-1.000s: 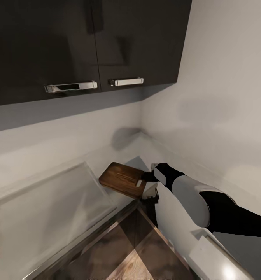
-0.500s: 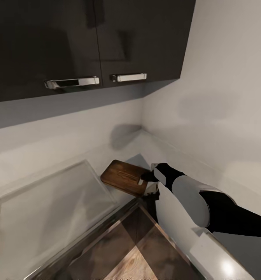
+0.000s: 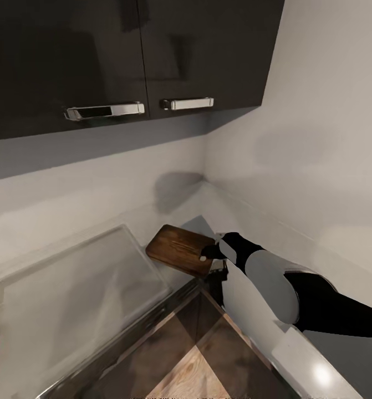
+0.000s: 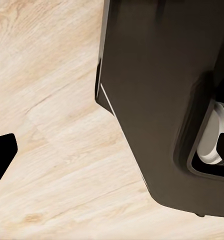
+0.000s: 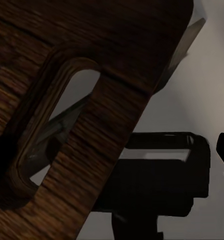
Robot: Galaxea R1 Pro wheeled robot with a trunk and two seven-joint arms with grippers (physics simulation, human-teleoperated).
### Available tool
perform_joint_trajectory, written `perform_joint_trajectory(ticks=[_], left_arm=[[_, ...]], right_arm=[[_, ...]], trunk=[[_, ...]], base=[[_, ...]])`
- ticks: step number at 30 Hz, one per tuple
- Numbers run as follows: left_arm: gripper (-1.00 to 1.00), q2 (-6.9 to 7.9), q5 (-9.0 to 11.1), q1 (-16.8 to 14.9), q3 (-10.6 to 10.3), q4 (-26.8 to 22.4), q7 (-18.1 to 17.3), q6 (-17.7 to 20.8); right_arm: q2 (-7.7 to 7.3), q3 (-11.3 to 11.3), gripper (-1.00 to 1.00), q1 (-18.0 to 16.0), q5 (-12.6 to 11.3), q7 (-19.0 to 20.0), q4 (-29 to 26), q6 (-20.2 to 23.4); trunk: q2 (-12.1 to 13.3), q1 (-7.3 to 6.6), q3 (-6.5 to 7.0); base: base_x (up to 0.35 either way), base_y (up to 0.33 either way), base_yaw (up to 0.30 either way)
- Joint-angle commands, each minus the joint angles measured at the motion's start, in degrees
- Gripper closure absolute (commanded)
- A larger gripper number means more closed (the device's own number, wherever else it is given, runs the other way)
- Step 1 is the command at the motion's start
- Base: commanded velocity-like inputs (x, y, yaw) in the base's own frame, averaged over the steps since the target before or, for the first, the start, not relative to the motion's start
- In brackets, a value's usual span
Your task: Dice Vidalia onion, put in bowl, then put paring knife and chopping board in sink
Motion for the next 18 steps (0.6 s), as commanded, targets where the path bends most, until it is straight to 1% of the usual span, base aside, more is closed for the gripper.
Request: perform_joint_trajectory(ticks=[1, 18], left_arm=[[-1.00, 0.01, 0.1, 0.0, 0.2, 0.1, 0.0, -0.3], [-1.00, 0.01, 0.1, 0.0, 0.2, 0.1, 0.0, -0.3]], right_arm=[[0.03, -0.5, -1.00, 0.0, 0.2, -0.3, -0.1, 0.3], [0.03, -0.5, -1.00, 0.0, 0.2, -0.3, -0.1, 0.3]], trunk=[[-0.1, 0.03, -0.19], [-0.1, 0.03, -1.75]], base=[[0.000, 0.000, 0.000], [0.000, 0.000, 0.000]])
